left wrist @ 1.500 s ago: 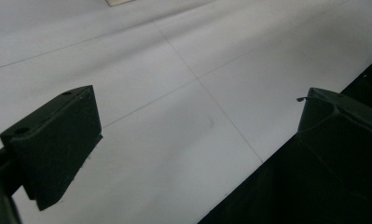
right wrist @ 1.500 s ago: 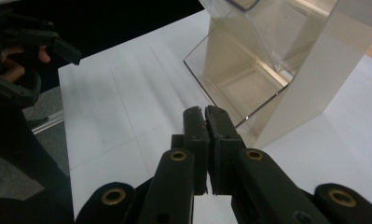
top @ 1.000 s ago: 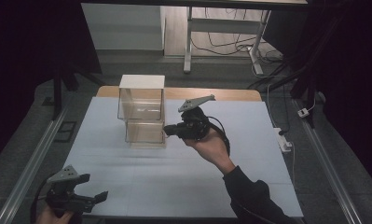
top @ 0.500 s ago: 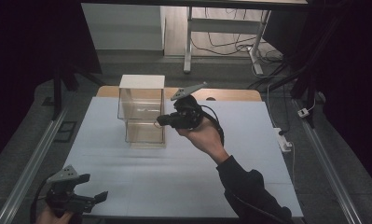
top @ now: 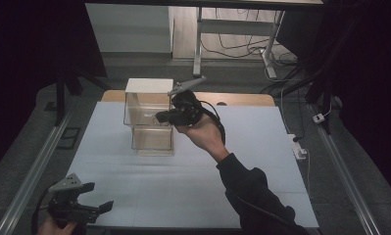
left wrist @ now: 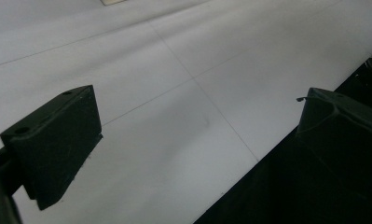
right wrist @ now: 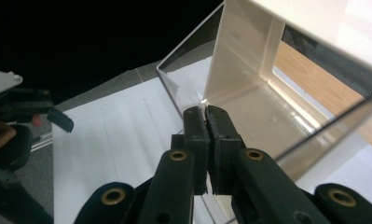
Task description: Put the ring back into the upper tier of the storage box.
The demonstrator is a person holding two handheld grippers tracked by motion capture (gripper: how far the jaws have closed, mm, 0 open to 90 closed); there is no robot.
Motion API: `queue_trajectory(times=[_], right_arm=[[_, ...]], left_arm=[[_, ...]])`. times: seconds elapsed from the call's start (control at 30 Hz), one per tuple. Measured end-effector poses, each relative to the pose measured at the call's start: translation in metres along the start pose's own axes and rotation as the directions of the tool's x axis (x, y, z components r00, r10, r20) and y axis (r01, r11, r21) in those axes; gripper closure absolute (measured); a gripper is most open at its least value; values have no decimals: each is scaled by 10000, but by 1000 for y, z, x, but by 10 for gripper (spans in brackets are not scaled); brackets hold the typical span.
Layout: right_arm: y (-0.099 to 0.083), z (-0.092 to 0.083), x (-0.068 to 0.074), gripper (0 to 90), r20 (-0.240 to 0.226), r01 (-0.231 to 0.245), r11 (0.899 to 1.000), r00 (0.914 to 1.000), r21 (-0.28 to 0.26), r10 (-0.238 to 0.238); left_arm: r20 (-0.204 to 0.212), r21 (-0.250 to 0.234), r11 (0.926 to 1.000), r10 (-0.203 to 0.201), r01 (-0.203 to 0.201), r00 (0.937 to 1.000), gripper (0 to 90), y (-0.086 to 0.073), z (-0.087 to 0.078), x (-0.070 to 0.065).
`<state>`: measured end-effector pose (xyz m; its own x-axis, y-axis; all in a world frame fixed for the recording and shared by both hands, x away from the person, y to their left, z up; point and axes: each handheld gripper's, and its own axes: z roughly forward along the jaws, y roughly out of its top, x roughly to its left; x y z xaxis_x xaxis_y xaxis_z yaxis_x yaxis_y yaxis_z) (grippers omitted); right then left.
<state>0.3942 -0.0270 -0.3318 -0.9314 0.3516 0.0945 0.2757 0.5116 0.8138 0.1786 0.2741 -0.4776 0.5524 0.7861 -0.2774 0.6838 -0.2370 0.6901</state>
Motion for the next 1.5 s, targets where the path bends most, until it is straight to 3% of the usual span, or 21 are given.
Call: queue_trajectory(times=[0.63, 0.8, 0.97, 1.27, 1.5], right_arm=[[29, 45, -7, 878, 639, 657, 9962, 9955, 574, -693], [33, 59, -7, 878, 899, 492, 9973, 9945, 542, -539], [37, 73, -9, 878, 1216, -17, 9991, 9926, 424, -35], [38, 88, -13, 877, 1616, -359, 9958, 9866, 840, 219], [40, 91, -11, 865, 1862, -323, 9933, 9824, 1108, 112]], left_arm=[[112, -42, 10000, -43, 43, 9999, 0, 0, 0, 1], [144, -58, 10000, -57, 58, 9999, 0, 0, 0, 1], [147, -53, 9999, -99, 100, 9998, 0, -1, 0, 1], [124, -1, 10000, -75, 75, 9999, 0, 0, 0, 2], [112, 22, 10000, -76, 76, 9999, 0, 0, 0, 1]])
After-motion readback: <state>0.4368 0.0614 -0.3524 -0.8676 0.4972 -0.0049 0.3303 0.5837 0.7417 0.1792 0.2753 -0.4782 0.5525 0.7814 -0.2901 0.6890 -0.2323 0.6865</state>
